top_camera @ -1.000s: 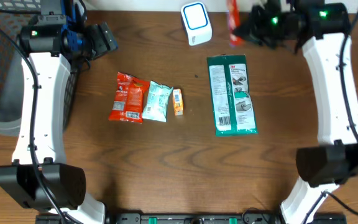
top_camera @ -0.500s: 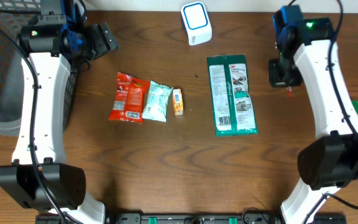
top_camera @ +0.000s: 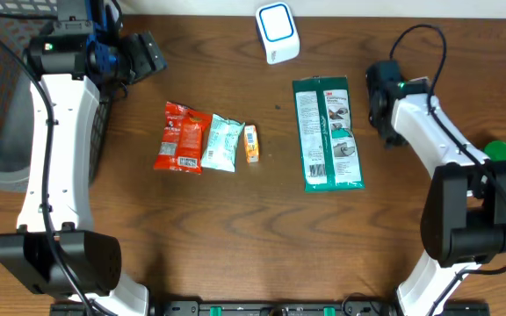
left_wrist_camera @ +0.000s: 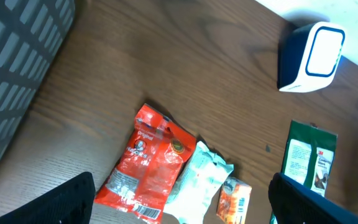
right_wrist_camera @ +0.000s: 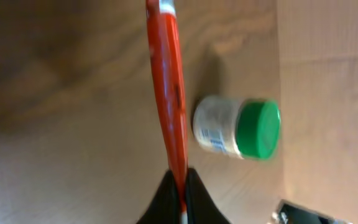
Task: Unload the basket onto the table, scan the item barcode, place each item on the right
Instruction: 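Carry the red stick right and lower it beside the green jar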
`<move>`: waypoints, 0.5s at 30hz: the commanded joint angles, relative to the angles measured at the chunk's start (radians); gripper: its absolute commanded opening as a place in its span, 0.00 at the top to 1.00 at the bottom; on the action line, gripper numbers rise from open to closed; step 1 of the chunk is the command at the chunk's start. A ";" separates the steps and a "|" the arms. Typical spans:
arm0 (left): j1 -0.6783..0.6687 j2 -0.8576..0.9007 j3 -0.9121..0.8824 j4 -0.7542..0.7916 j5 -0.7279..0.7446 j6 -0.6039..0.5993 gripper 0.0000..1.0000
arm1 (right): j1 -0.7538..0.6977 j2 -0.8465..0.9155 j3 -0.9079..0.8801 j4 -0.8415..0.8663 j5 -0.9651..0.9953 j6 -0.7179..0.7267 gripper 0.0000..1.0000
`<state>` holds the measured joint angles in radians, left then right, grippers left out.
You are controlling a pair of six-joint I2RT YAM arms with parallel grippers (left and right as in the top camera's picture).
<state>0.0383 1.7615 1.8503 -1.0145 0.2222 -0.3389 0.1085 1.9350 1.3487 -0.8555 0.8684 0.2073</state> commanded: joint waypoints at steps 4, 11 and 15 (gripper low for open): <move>0.003 -0.018 0.024 -0.002 -0.006 0.013 0.11 | -0.037 0.001 -0.130 0.195 0.076 -0.146 0.99; 0.003 -0.018 0.024 -0.002 -0.006 0.013 0.11 | -0.077 0.001 -0.161 0.211 -0.040 -0.146 0.99; 0.003 -0.018 0.024 -0.002 -0.006 0.013 0.11 | -0.096 0.001 -0.161 0.209 -0.077 -0.146 0.97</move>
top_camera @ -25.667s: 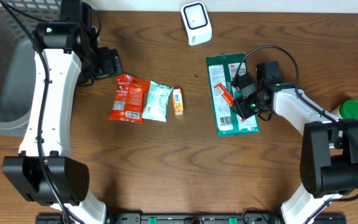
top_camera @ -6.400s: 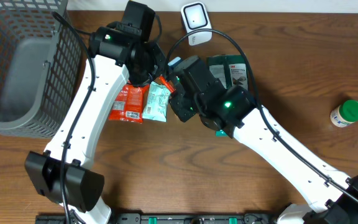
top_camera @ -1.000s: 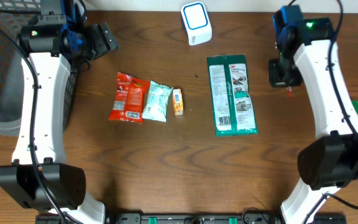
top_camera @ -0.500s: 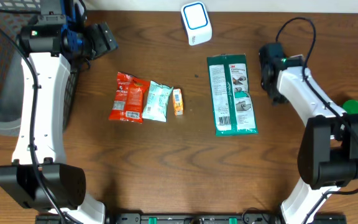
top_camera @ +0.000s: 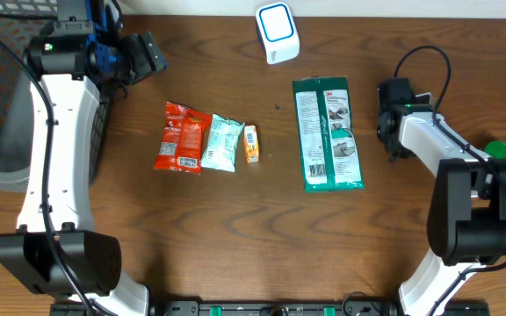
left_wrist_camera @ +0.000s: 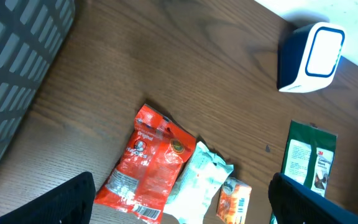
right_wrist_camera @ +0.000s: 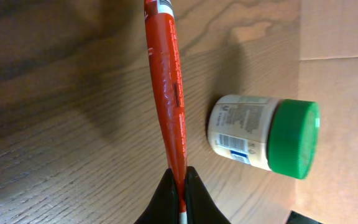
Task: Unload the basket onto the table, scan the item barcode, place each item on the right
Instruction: 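Carry the red stick right and lower it beside the green jar, then release the stick and swing the right gripper left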
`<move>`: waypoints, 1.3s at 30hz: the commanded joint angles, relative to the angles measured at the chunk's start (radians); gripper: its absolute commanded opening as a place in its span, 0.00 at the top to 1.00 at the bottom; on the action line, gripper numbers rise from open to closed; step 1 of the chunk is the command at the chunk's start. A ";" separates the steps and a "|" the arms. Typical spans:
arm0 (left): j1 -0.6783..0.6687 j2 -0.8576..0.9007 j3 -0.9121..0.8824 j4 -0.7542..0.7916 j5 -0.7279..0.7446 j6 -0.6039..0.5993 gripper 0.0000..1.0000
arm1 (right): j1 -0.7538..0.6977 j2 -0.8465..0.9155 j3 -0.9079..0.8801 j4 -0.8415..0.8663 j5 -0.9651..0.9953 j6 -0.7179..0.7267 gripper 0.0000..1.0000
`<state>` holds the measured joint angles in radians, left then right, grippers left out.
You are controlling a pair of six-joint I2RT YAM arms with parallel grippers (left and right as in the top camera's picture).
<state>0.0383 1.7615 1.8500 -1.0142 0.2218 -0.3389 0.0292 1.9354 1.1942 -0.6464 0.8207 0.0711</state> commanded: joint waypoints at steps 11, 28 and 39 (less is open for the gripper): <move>0.003 -0.018 0.024 -0.002 -0.006 0.013 0.11 | -0.024 0.000 -0.006 -0.003 -0.168 -0.021 0.41; 0.003 -0.018 0.024 -0.002 -0.006 0.013 0.10 | -0.021 -0.119 0.244 -0.237 -0.942 -0.051 0.43; 0.003 -0.018 0.024 -0.002 -0.006 0.013 0.11 | 0.183 -0.149 0.243 -0.174 -1.257 0.032 0.33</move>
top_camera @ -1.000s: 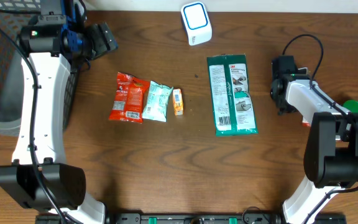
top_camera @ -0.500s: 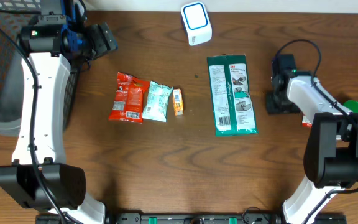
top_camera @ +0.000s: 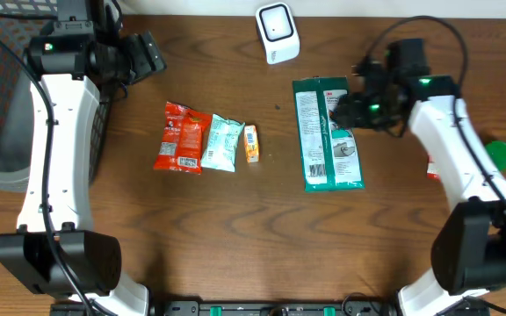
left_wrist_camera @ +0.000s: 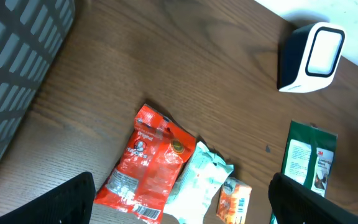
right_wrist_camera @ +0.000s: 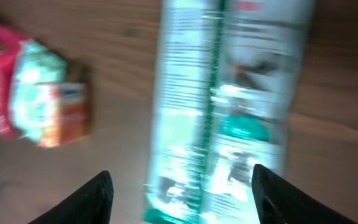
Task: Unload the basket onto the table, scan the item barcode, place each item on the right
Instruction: 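Release the stick and swing the right gripper left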
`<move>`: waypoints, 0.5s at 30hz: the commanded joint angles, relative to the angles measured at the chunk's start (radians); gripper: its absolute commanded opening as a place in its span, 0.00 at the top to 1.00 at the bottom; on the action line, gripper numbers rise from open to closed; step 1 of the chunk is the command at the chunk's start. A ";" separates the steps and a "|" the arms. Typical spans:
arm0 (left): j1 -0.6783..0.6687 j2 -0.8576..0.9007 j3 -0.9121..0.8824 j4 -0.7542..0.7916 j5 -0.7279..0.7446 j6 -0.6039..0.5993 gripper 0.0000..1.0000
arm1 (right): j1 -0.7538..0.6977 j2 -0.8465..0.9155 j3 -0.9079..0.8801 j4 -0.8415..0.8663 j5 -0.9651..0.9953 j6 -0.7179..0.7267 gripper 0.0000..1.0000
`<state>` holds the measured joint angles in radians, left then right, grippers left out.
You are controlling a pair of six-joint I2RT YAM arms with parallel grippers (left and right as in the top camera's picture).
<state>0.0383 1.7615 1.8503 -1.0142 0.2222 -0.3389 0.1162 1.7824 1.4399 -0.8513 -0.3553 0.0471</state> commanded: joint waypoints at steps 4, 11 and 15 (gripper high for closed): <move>0.003 -0.018 0.024 -0.002 -0.006 0.013 0.11 | 0.225 0.004 -0.002 0.105 0.062 0.172 0.32; 0.003 -0.018 0.024 -0.002 -0.006 0.013 0.11 | 0.475 0.038 -0.002 0.242 0.280 0.233 0.50; 0.003 -0.018 0.024 -0.002 -0.006 0.013 0.10 | 0.570 0.091 -0.002 0.304 0.365 0.287 0.81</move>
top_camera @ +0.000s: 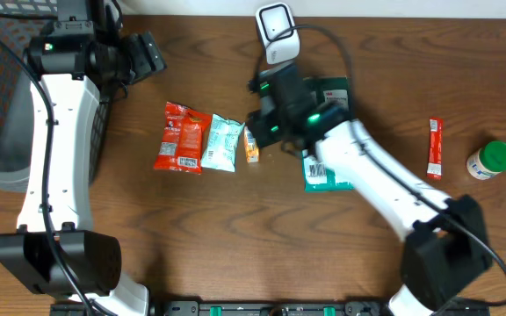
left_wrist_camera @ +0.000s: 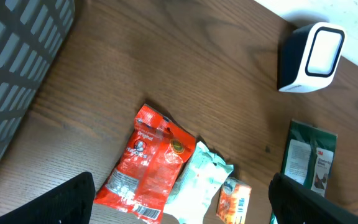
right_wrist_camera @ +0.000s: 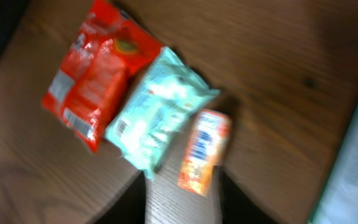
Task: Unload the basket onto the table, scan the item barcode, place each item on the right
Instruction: 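Release the stick and swing the right gripper left, then lower the right gripper over the orange Kleenex tissue box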
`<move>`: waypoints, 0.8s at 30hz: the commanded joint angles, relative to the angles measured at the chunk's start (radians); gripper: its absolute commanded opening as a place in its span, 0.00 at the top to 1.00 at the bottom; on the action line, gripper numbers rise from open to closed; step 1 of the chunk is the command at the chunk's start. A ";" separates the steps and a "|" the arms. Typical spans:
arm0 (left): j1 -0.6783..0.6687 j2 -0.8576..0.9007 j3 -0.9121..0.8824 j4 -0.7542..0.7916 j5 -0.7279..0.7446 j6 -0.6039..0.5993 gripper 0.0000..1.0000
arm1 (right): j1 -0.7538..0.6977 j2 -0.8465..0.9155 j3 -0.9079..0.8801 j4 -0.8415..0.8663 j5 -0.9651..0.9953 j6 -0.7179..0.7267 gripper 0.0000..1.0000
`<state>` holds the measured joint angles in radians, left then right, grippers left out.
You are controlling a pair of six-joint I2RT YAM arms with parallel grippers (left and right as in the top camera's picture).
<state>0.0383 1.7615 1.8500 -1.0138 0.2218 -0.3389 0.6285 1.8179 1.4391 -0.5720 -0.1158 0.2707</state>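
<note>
A small orange packet point(right_wrist_camera: 204, 152) lies on the brown table beside a teal pouch point(right_wrist_camera: 157, 118) and a red snack bag point(right_wrist_camera: 92, 106). My right gripper point(right_wrist_camera: 182, 202) hovers open just over the orange packet, whose near end sits between the blurred fingers. The white and blue scanner point(top_camera: 277, 31) stands at the table's back edge. My left gripper point(left_wrist_camera: 182, 205) hangs open at the far left, high above the same three packs, holding nothing. A thin red stick point(top_camera: 434, 147) lies on the table at the right.
A green wipes pack point(top_camera: 328, 132) lies partly under my right arm. A jar with a green lid point(top_camera: 490, 160) rests on its side by the red stick. A dark mesh basket fills the left edge.
My right gripper has moved left from over the green wipes pack to over the small orange packet, still open. The left arm has not moved.
My right gripper was shut on the red stick, holding it near the green-lidded jar at the right. Later it was open over the green wipes pack, with the stick lying by the jar. Now it is open over the orange packet.
</note>
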 commanded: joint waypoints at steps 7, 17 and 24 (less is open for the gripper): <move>0.003 -0.018 0.024 -0.002 -0.006 0.013 0.10 | 0.131 0.172 -0.002 0.125 0.290 0.065 0.90; 0.003 -0.018 0.024 -0.002 -0.006 0.013 0.11 | 0.104 0.180 -0.002 0.129 0.272 0.065 0.91; 0.003 -0.018 0.024 -0.002 -0.006 0.013 0.10 | 0.106 0.181 -0.002 0.144 0.177 0.066 0.92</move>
<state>0.0383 1.7615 1.8500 -1.0138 0.2222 -0.3389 0.7353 2.0006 1.4361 -0.4309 0.1219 0.3260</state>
